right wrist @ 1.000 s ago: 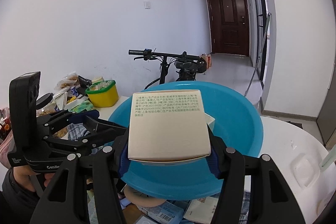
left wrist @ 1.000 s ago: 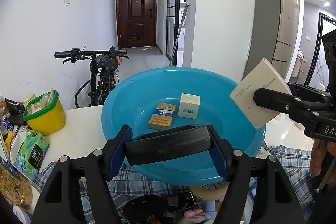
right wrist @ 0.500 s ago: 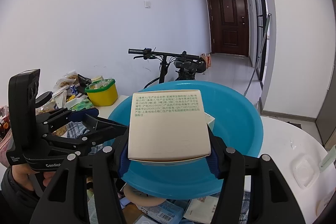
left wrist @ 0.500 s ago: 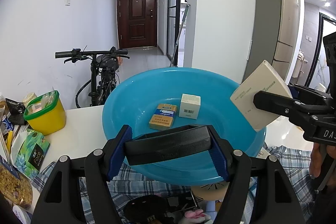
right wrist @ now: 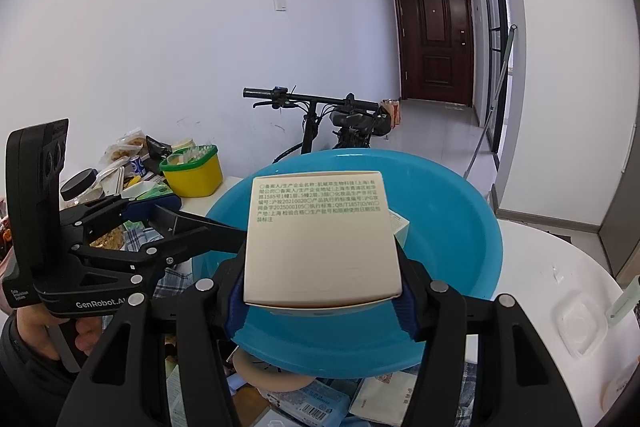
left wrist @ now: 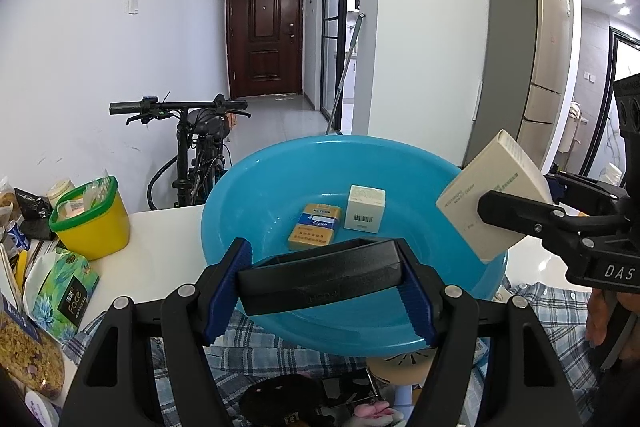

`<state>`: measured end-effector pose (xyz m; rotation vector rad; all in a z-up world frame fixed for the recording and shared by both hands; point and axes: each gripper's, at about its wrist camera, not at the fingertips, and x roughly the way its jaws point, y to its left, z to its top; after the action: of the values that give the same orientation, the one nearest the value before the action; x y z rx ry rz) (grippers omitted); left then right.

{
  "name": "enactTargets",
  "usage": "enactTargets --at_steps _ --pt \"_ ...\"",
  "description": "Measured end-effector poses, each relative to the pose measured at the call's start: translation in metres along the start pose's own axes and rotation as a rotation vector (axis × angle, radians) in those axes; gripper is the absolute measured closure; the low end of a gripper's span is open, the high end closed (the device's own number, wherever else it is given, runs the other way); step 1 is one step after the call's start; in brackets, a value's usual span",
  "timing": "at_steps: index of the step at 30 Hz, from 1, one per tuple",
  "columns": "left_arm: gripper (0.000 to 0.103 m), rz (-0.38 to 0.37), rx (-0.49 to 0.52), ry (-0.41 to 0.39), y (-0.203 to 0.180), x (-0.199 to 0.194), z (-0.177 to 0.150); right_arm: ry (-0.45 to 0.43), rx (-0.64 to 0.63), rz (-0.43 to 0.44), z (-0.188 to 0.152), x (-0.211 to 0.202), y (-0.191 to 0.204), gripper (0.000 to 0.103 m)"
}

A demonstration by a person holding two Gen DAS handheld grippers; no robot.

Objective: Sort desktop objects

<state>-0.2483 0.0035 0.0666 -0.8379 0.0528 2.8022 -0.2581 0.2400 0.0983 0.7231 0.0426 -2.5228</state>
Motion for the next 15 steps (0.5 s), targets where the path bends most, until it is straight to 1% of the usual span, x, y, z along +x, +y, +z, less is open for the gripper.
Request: enactTargets --at_steps 15 --pt "0.03 0.002 0.001 0.0 0.0009 -0.001 -0.0001 0.001 -0.001 0.0 -0.0007 0.0031 0.0036 0.045"
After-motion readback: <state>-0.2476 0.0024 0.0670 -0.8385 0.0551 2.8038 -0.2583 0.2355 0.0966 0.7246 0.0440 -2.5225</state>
